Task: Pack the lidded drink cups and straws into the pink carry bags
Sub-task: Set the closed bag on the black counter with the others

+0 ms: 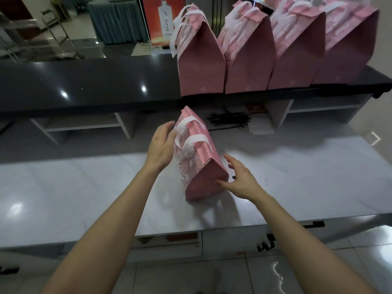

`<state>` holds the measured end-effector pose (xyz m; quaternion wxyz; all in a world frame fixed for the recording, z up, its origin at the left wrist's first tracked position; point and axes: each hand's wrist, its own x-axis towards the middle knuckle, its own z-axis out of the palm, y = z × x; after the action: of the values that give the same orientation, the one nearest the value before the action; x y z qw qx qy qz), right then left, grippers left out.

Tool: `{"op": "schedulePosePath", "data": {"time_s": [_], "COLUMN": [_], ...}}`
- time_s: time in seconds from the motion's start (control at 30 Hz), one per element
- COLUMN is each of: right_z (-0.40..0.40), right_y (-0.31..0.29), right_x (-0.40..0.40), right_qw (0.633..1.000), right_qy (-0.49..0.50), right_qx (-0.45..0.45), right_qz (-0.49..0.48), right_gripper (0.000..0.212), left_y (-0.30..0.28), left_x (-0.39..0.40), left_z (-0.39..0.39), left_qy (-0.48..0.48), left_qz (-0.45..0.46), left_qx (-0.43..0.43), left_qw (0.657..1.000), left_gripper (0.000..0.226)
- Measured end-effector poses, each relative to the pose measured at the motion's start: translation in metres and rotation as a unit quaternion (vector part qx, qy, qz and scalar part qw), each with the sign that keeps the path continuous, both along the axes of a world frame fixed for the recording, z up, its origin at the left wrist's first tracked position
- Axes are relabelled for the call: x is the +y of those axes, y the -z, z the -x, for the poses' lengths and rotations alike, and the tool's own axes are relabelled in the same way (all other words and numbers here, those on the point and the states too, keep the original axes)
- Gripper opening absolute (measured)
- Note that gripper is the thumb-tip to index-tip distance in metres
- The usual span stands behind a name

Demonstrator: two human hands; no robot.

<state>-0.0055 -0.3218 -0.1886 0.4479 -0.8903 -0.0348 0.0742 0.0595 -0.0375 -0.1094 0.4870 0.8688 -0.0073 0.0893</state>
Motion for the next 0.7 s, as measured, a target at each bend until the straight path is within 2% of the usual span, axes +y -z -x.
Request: {"op": "schedulePosePath", "data": {"time_s": [0.17,0.3,0.47,0.5,0.57,0.63,0.7], "right_z": [-0.007,-0.008,-0.010,-0.010,-0.009,-0.006,-0.003], "right_y": [0.004,0.011,0.010,0.011,0.014,0.019,0.021], "right_x": [0.000,0.001,0.006,0.008,0.012,0.019,0.028], "right_qw": [0.997,0.996,0.996,0.996,0.996,0.996,0.996], "right_qy": [-0.063,-0.083,-0.088,-0.087,-0.087,-0.089,-0.085], "right_qx": [0.035,0.032,0.032,0.029,0.021,0.013,0.008], "right_qz": [0.015,0.005,0.010,0.008,0.008,0.013,0.003], "right_gripper": [0.120,0.126,0.140,0.143,0.142,0.131,0.118], "left_y": [-0.028,-0.025,0.005,0.020,0.052,0.077,0.091], "left_x": [-0.040,-0.041,-0.002,0.009,0.024,0.025,0.016], "left_z": [-0.058,-0.064,0.008,0.030,0.068,0.091,0.098], "left_qy": [0.053,0.023,-0.023,-0.029,-0.005,0.050,0.086], "left_qz": [0.020,0.026,0.143,0.169,0.206,0.167,0.117], "left_qx": [0.139,0.143,0.089,0.105,0.194,0.273,0.259], "left_qw": [0.989,0.989,0.985,0.980,0.959,0.946,0.955], "left_gripper": [0.064,0.067,0.075,0.080,0.094,0.109,0.121]}}
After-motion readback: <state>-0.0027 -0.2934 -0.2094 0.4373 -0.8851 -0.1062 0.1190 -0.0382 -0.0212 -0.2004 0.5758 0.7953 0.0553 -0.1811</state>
